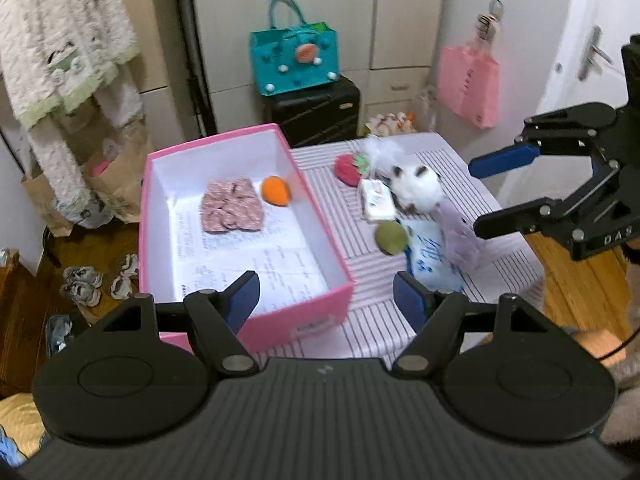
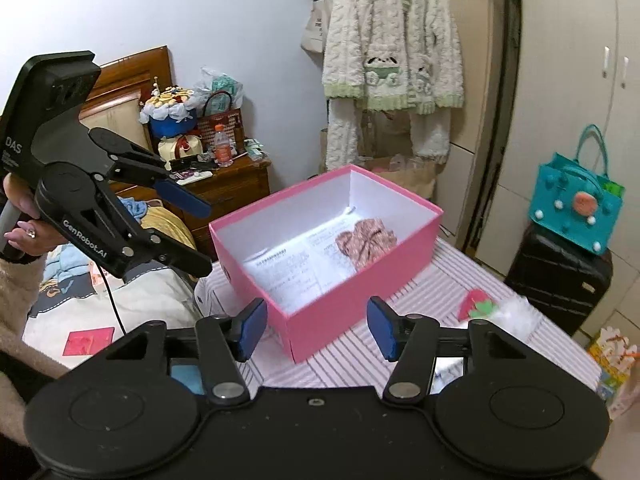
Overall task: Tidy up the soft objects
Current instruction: 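Move the left tool to the purple plush and grasp it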
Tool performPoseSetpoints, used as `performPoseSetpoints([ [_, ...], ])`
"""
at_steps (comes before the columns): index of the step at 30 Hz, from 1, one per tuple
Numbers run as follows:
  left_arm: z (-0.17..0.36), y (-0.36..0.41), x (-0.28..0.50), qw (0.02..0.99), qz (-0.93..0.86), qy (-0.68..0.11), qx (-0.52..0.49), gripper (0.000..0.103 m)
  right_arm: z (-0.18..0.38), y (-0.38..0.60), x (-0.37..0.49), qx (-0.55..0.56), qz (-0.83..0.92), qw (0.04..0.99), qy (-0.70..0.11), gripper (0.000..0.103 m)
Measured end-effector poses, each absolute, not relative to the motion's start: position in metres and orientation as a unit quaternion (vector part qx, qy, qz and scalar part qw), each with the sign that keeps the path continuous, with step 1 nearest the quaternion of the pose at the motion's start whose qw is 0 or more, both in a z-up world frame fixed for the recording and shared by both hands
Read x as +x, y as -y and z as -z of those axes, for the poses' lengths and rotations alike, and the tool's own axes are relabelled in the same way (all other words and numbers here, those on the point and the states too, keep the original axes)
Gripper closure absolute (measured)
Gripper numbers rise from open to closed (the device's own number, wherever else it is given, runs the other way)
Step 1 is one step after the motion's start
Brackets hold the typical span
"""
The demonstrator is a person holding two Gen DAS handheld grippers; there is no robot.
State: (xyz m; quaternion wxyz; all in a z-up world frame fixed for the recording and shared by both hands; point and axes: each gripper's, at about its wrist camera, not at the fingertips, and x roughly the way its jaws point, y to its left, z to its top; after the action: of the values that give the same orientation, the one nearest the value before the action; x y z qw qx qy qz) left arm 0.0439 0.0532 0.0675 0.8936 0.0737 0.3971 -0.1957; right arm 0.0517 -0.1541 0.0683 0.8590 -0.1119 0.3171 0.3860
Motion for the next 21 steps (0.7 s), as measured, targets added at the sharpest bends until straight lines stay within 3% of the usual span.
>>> performPoseSetpoints([
  [15,-0.031,0.009,0.018,0.850,0.277,-0.433,0.118,0.027,-0.014,0.203,0.014,-0.069,-0.338,0.853,-0.392,0.025],
  [21,-0.013,0.027,0.022,0.840,0.303,-0.434,0.118,0.027,0.016,0.222,0.007,-0.049,-0.325,0.853,-0.406,0.024],
])
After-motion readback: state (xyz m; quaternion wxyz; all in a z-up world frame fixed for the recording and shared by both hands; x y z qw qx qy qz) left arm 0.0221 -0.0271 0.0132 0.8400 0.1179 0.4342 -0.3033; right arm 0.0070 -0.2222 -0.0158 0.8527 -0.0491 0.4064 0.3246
